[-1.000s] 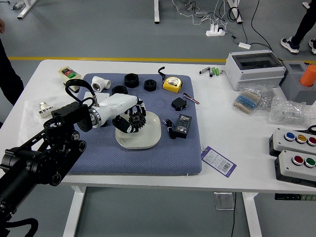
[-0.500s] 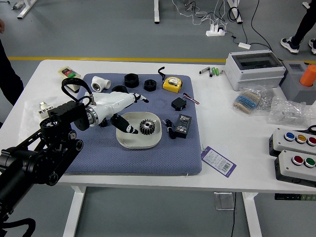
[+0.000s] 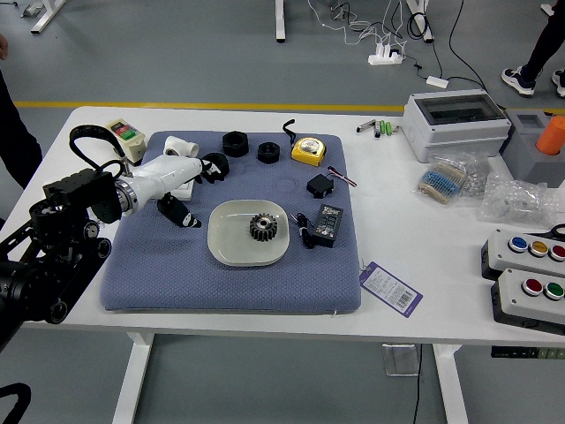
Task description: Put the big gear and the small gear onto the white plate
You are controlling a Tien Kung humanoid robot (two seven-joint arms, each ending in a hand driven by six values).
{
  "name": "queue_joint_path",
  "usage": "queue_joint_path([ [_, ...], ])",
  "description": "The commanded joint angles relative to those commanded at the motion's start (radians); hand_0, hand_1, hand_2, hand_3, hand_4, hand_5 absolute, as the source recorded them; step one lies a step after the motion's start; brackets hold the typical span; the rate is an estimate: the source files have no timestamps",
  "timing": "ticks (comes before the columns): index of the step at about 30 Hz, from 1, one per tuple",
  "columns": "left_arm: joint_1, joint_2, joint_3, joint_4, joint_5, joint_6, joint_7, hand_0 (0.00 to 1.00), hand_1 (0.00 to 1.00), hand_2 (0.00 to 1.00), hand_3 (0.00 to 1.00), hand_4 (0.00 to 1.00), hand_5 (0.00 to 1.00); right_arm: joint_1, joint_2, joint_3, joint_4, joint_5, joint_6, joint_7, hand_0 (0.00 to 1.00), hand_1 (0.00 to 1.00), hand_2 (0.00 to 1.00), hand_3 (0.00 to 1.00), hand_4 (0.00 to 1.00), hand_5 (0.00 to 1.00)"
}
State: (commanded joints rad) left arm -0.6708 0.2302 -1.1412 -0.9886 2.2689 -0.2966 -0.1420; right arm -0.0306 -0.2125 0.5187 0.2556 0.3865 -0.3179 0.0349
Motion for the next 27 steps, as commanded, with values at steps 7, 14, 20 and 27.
queue_joint_path([
  [7,0.011,0.002,-0.004,0.054,0.000,0.026,-0.006,0.542,0.641,0.697,0.683,0.813,0.002,0.000,0.001,-0.003,0.000,0.003,0.000,-0.001,0.686,0.707,0.757,0.571,0.788,0.646],
  [14,0.009,-0.013,0.005,0.114,0.000,0.066,-0.007,0.528,0.609,0.659,0.662,0.758,0.002,0.002,0.001,-0.008,0.000,0.005,0.000,-0.001,0.686,0.707,0.757,0.571,0.788,0.645],
  [20,0.003,-0.029,0.010,0.163,0.000,0.101,-0.011,0.511,0.584,0.629,0.643,0.724,0.002,0.004,0.000,-0.011,0.001,0.004,0.000,-0.002,0.686,0.707,0.757,0.570,0.788,0.645],
  [27,0.001,-0.037,0.026,0.214,0.000,0.132,-0.016,0.496,0.569,0.613,0.629,0.698,0.002,0.002,0.001,-0.015,0.002,0.008,0.000,-0.001,0.686,0.709,0.756,0.570,0.788,0.644],
])
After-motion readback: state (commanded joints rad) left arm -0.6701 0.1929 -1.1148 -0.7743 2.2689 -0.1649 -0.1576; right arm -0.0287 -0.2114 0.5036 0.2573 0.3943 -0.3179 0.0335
